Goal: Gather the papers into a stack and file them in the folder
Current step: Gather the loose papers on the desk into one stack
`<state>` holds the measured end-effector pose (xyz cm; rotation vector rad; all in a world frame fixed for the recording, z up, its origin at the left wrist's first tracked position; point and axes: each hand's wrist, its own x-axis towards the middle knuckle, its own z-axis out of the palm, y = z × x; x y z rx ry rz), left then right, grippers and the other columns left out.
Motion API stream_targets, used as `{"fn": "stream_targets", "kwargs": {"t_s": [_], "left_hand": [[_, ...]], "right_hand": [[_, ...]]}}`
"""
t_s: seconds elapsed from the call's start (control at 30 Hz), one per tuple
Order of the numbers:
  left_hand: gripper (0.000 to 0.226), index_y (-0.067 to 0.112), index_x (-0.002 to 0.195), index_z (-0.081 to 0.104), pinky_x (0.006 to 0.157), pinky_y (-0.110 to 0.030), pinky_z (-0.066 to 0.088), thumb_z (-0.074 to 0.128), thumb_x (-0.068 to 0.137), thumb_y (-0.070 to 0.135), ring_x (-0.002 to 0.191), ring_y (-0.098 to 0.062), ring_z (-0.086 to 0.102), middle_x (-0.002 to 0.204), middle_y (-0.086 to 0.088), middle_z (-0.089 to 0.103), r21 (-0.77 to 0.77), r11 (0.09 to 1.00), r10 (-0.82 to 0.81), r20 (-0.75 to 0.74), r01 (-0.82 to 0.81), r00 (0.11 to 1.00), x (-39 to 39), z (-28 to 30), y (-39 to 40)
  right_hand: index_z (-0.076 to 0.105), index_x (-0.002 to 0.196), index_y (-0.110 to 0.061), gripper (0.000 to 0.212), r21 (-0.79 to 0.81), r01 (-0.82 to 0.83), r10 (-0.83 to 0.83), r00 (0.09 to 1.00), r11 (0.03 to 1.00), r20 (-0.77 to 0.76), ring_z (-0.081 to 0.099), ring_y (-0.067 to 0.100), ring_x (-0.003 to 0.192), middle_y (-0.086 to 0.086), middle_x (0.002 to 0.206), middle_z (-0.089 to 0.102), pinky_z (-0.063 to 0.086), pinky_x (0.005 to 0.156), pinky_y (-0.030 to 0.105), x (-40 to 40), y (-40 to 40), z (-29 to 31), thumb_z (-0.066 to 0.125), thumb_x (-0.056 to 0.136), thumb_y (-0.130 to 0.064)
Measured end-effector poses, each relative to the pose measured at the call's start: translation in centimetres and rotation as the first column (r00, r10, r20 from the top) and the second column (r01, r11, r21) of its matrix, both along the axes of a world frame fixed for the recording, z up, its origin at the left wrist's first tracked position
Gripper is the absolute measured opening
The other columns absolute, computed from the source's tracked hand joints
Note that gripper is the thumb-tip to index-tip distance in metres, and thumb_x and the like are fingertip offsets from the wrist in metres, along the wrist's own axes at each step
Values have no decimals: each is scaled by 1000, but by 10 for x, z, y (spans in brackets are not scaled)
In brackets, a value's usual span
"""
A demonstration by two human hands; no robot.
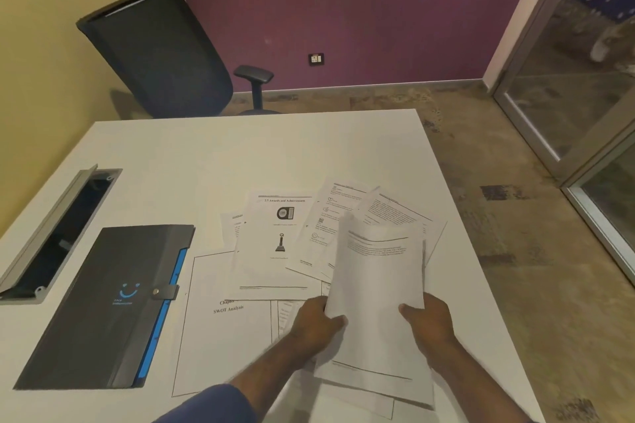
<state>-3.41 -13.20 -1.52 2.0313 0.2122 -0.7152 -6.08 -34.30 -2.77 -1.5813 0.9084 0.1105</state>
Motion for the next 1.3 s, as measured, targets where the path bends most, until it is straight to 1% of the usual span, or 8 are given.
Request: {"fn": "stream_targets", "kwargs": {"t_s": [0.23,0.3,0.4,0.57,0.7,0.93,1.07,1.3], "left_hand": [[18,20,94,66,62,-25,46,67,84,35,70,-9,60,82,9,65,19,995,99,103,-101,990,36,0,23],[22,18,103,66,71,-28,49,67,86,31,77,-14,64,86,5,66,63,984,152,163,-164,975,54,-3,34],[31,14,112,66,81,-29,47,66,84,27,97,-23,65,100,-3,67,263,941,145,260,-214,955,79,-9,61],[65,16,130,53,92,-48,46,69,77,51,117,-34,53,127,-12,55,639,702,212,233,-314,949,95,-19,121],[71,1,118,50,84,-50,54,73,74,52,106,-37,57,116,-18,57,540,796,272,82,-272,959,98,-30,140],[15,7,98,58,74,-40,57,58,87,18,87,-32,63,95,-9,65,374,882,260,126,-288,957,88,-36,135],[17,12,79,53,62,-32,45,50,95,16,78,-25,59,88,-11,65,281,887,334,154,-365,930,63,-38,147],[25,5,96,67,78,-36,54,54,94,27,87,-25,62,95,-8,67,549,765,287,176,-336,942,1,-44,190]], "right_hand": [[64,120,-4,34,127,1,-11,997,992,77,63,27,89,10,102,70,48,75,30,5,-14,1,62,88,5],[60,125,-2,37,149,16,-29,996,989,84,62,28,96,11,111,67,46,86,33,9,-19,-2,62,89,4],[58,129,-2,41,178,27,-42,996,984,78,60,29,101,10,114,65,43,93,35,13,-24,-5,64,88,1],[65,118,-8,32,218,9,-26,997,976,75,63,17,85,3,99,69,46,74,28,22,-20,-5,67,87,-1],[69,98,-15,19,259,2,-23,997,966,78,66,14,81,-5,87,72,48,64,26,30,-5,-3,70,85,-2],[72,98,-15,18,286,-56,35,996,957,78,69,27,87,4,94,75,53,84,37,38,15,0,72,84,-4],[72,98,-15,17,275,-74,53,995,958,83,69,28,88,5,95,75,53,89,42,36,16,2,71,84,-5],[73,96,-16,17,282,-124,113,992,951,58,69,28,89,5,94,75,53,91,43,29,31,-2,71,83,-4]]}}
